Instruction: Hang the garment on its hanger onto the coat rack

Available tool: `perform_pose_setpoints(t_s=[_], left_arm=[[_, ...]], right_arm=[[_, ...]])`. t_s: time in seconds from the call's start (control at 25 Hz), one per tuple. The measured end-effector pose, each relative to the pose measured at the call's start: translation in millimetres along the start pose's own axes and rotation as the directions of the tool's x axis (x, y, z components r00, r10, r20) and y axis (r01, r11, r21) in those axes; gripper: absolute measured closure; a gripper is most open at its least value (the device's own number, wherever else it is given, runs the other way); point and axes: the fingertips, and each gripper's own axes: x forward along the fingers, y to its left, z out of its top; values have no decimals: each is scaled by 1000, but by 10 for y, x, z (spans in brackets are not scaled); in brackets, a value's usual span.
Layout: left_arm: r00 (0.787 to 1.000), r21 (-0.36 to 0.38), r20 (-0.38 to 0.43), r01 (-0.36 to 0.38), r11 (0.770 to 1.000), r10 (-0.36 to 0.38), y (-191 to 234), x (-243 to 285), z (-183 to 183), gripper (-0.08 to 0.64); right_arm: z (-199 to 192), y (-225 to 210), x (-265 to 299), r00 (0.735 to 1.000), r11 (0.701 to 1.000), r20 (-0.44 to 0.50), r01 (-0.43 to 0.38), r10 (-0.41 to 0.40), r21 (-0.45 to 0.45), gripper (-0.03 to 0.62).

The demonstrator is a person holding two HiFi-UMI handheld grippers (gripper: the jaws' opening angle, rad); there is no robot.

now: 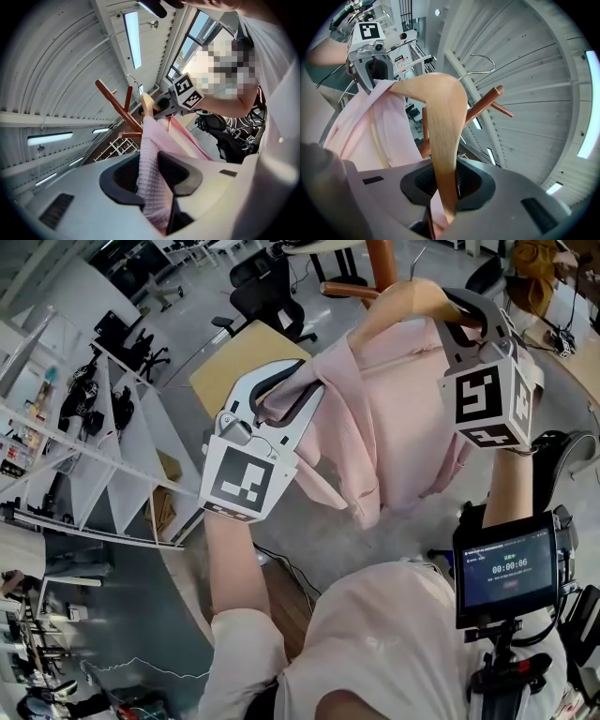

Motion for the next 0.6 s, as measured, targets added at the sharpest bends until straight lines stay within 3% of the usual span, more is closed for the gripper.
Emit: perform_pose_setpoints(t_s=[0.2,0.6], left_arm=[[999,-19,30,-15,1000,16,216,-5,70,430],[1000,18,21,20,1000,-21,285,122,151,430]], right_arm=[[118,-145,63,1000,1000,-20,21,-21,-2,520],[49,-273,127,999,1000,-49,18,-17,11,520]])
